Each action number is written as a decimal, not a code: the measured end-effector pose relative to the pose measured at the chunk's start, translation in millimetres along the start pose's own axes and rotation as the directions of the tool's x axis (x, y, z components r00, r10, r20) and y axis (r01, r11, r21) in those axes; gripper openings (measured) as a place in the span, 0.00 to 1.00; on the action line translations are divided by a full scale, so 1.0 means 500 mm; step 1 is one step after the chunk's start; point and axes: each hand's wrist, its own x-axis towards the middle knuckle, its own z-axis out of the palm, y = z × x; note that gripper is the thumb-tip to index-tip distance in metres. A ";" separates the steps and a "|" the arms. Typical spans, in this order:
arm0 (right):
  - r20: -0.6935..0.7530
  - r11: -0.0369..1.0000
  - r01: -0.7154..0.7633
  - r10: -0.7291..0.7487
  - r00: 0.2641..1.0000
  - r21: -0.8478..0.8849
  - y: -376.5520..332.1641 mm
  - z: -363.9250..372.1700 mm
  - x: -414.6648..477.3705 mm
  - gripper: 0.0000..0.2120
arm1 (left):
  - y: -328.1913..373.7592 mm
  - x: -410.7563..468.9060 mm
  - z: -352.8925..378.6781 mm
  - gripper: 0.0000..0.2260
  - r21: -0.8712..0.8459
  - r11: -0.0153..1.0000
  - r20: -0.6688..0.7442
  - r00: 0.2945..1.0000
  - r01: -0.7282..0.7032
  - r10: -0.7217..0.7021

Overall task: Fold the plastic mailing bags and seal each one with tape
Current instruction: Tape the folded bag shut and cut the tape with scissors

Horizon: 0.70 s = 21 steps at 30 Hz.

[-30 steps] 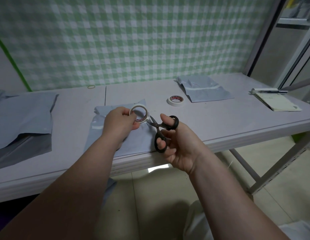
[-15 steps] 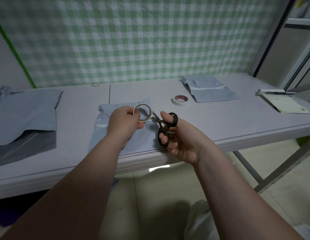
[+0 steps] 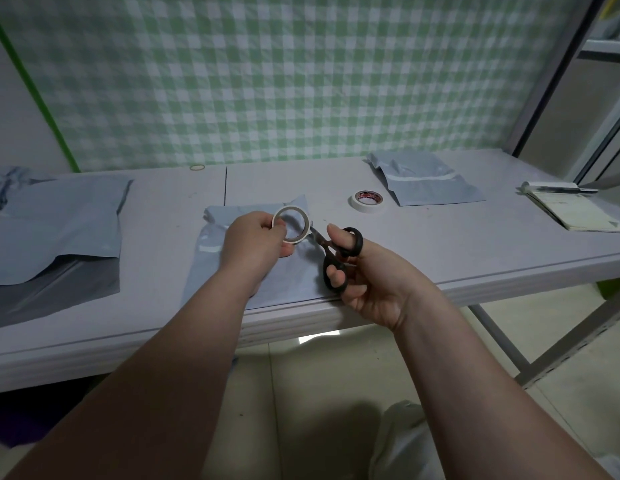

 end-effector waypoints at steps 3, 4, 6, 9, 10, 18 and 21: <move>0.002 1.000 0.007 -0.007 1.000 -0.006 0.001 -0.001 0.001 0.11 | -0.001 0.001 -0.001 0.10 0.002 1.000 0.003 1.000 0.002 -0.002; 0.002 1.000 0.009 -0.009 1.000 -0.010 0.002 -0.001 0.002 0.11 | -0.002 0.002 -0.001 0.10 0.005 1.000 0.004 1.000 0.001 -0.001; 0.000 1.000 0.011 -0.011 1.000 -0.013 0.002 -0.001 0.003 0.11 | -0.002 0.001 -0.001 0.10 0.010 1.000 0.002 1.000 0.001 -0.001; -0.003 1.000 0.011 -0.011 1.000 -0.013 0.001 -0.001 0.003 0.11 | -0.002 0.001 -0.001 0.11 0.012 1.000 0.000 1.000 0.000 0.000; -0.004 1.000 0.012 -0.012 1.000 -0.011 0.001 -0.001 0.003 0.11 | -0.002 0.001 -0.001 0.11 0.012 1.000 0.000 1.000 0.000 0.000; -0.020 1.000 0.001 -0.001 1.000 -0.002 -0.001 0.001 0.001 0.11 | -0.003 0.001 0.000 0.10 -0.005 1.000 -0.003 1.000 0.009 -0.009; -0.035 1.000 0.020 -0.020 0.999 -0.010 0.002 0.003 0.001 0.11 | -0.003 0.001 0.000 0.10 -0.010 1.000 -0.010 1.000 0.011 -0.011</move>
